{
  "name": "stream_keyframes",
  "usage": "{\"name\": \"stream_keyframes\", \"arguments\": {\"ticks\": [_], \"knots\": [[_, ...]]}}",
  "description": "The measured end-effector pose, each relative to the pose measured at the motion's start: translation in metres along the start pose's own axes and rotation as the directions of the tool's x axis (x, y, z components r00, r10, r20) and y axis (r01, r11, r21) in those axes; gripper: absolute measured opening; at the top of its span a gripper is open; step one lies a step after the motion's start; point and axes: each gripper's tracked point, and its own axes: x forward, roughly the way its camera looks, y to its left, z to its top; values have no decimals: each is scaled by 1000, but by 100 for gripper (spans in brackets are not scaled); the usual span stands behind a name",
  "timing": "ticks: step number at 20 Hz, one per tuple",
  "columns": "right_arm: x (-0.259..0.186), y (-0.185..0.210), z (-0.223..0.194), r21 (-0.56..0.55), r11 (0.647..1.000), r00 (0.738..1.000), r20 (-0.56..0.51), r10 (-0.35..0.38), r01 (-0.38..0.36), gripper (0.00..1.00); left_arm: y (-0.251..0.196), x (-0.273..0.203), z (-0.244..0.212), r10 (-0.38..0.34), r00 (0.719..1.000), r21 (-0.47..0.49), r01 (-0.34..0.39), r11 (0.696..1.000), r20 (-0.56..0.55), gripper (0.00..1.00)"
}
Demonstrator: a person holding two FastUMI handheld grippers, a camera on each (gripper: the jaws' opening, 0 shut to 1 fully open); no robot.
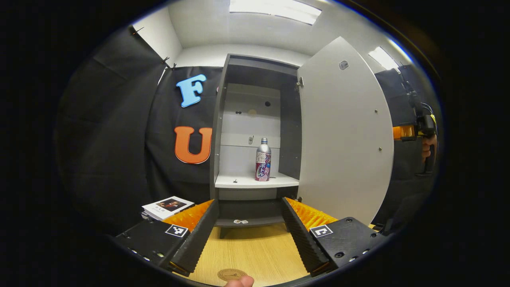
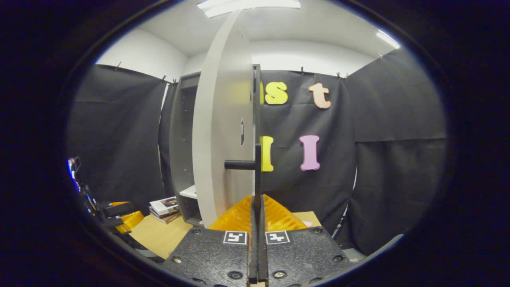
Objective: Open the cabinet door with the right hand, grasp the bottle in the cabinet with the left hand and place it on the coaster, then close the cabinet door with the right hand.
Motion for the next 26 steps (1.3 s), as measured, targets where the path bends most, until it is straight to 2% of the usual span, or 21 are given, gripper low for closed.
{"name": "stream_keyframes", "arguments": {"ticks": [5,8,10,12,14,20,22,25,26], "knots": [[-25,0,4,6,999,999,14,-46,46,4,7,-3,-2,15,1000,-5,-15,1000,-1,95],[-57,-4,3,-49,990,991,27,-132,134,4,11,-3,-3,21,1000,-14,-21,1000,3,95],[-78,3,-2,-38,985,986,23,-167,168,4,14,-3,-3,21,1000,-27,-21,999,7,95],[-91,25,-3,4,989,989,27,-145,145,4,16,-2,-2,21,1000,-34,-20,999,9,95],[-93,54,-11,23,995,995,25,-93,93,4,20,-2,0,25,1000,-28,-24,999,12,95],[-55,118,-60,23,999,1000,-18,24,-24,4,35,-4,9,47,998,-9,-47,999,28,95],[-40,123,-78,10,1000,1000,-20,20,-20,4,39,-6,9,57,998,-5,-57,998,30,95],[-18,123,-98,-19,999,999,26,-31,31,2,41,-8,9,62,998,2,-62,998,27,95],[-16,129,-105,-26,999,999,28,-24,25,4,41,-8,10,64,998,5,-64,998,26,95]]}}
